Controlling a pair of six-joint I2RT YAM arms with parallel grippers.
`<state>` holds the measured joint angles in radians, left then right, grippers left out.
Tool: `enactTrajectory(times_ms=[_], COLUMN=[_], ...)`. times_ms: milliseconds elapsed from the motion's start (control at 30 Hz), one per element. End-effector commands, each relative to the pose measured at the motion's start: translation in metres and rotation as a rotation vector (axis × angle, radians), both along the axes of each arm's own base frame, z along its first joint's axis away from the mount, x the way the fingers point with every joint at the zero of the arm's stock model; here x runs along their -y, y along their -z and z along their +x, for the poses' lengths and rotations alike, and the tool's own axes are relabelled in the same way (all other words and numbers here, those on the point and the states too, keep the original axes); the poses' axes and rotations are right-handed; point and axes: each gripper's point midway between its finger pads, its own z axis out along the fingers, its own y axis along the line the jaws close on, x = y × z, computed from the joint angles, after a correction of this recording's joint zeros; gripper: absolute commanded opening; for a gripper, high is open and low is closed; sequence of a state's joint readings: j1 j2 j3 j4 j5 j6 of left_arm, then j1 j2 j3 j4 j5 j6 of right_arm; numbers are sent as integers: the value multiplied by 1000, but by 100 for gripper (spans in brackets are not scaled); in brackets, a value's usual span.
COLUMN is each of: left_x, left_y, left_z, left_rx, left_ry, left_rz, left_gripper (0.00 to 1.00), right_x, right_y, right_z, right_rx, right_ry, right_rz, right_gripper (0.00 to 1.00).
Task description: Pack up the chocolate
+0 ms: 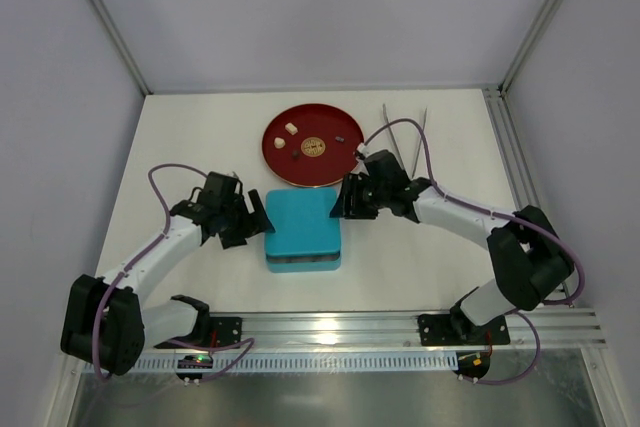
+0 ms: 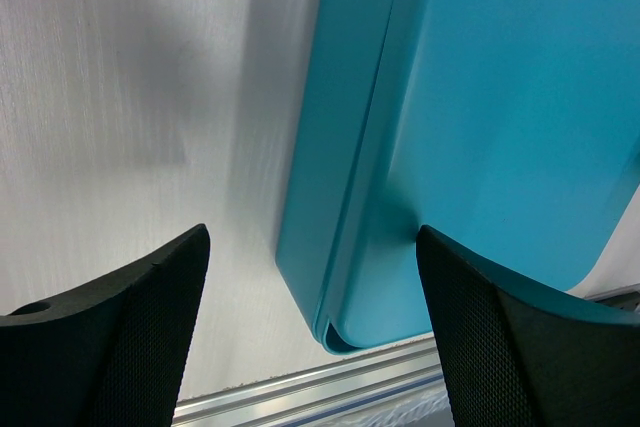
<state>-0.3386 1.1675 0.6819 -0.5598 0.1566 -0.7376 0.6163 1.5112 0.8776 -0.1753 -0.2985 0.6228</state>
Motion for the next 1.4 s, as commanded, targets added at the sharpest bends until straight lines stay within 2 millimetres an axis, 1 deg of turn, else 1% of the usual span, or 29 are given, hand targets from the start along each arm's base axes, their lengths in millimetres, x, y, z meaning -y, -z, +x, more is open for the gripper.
enactTrajectory(times_ms=[0,33,67,133,167,200,233,267,333,367,400,433,467,500,533,667,800,867,967,1000,1067,1167,1200,1233,1267,1300,1367], left_x=[-4,-4,-3,-3,-3,-3,-2,-1,0,1,1,2,3,3,4,5,8,10,14,15,18,19,19,20,20,21,23], left_y=[-6,-6,-6,-7,-7,-7,-8,-9,-12,-12,-13,-14,-16,-16,-18,-21,-24,-27,-35,-42,-50,-54,-49,-52,-48,-49,-51], left_z=[2,1,0,1,1,1,2,2,4,4,4,5,5,6,7,8,9,9,10,11,10,3,-3,-7,-12,-15,-23], left_rx=[16,16,14,17,17,19,25,26,33,31,36,37,40,40,45,52,57,65,94,123,150,146,130,140,125,130,135], left_ry=[-7,-7,-4,-2,-1,-2,0,2,6,9,11,14,15,16,18,23,30,36,64,71,86,88,88,93,85,86,80], left_rz=[22,22,20,20,17,16,14,9,4,3,1,-4,-5,-7,-11,-20,-32,-43,-66,-79,-99,-122,-126,-140,-152,-163,-194], left_gripper=[82,82,82,82,82,82,83,83,83,83,83,83,83,83,83,84,84,86,88,90,91,91,91,90,88,84,83], right_x=[-6,-2,-4,2,-1,-1,-1,-2,-1,-6,-8,-12,-12,-11,-13,-16,-27,-29,-30,-30,-30,-31,-32,-32,-33,-34,-34], right_y=[-20,-18,-26,-24,-26,-28,-35,-27,-24,-32,-23,-29,-28,-20,-23,-16,-10,-7,-4,-4,-1,3,2,3,4,3,3], right_z=[27,30,41,51,61,65,74,77,83,92,95,99,102,104,107,110,104,105,104,105,105,105,105,106,106,107,107], right_rx=[71,64,82,72,78,82,99,86,75,99,79,82,91,81,85,78,84,100,94,98,94,84,85,85,86,87,87], right_ry=[24,41,59,91,100,106,116,116,110,102,94,87,78,74,70,49,-9,-22,-37,-38,-47,-63,-64,-68,-70,-71,-76], right_rz=[-37,-74,-81,-134,-145,-160,-180,-204,-238,-233,-253,-258,-279,-302,-310,-342,-374,-412,-425,-426,-436,-441,-442,-441,-441,-437,-441], right_gripper=[52,52,52,53,53,53,55,55,56,57,56,56,56,57,57,56,57,58,58,58,59,59,59,59,59,59,59])
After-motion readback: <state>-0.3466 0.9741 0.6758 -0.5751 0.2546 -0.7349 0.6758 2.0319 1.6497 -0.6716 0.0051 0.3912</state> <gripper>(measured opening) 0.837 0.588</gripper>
